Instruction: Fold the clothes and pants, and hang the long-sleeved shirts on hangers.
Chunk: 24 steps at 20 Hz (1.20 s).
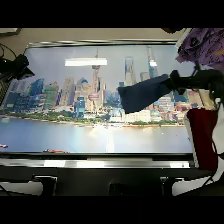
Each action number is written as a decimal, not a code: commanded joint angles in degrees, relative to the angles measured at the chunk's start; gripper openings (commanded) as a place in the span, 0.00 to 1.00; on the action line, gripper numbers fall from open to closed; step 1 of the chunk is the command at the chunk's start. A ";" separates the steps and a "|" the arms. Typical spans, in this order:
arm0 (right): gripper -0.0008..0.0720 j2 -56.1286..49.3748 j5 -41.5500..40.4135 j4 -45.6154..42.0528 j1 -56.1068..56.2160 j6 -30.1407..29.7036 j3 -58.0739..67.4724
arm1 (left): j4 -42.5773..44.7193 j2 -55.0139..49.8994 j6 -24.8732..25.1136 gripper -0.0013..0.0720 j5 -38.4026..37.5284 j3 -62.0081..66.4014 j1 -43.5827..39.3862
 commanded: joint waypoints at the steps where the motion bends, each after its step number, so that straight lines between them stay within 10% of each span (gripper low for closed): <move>1: 0.05 1.73 -0.31 -3.13 -6.75 6.88 4.31 | -0.39 0.00 0.00 0.04 0.04 -0.02 -0.02; 14: 0.05 18.21 -2.69 -29.24 -15.63 31.61 4.33 | -0.39 0.00 0.00 0.04 -0.35 0.00 -0.02; 24: 0.05 24.15 -17.86 -47.50 -15.65 32.94 4.31 | -0.39 0.00 0.04 0.04 -3.17 0.00 0.00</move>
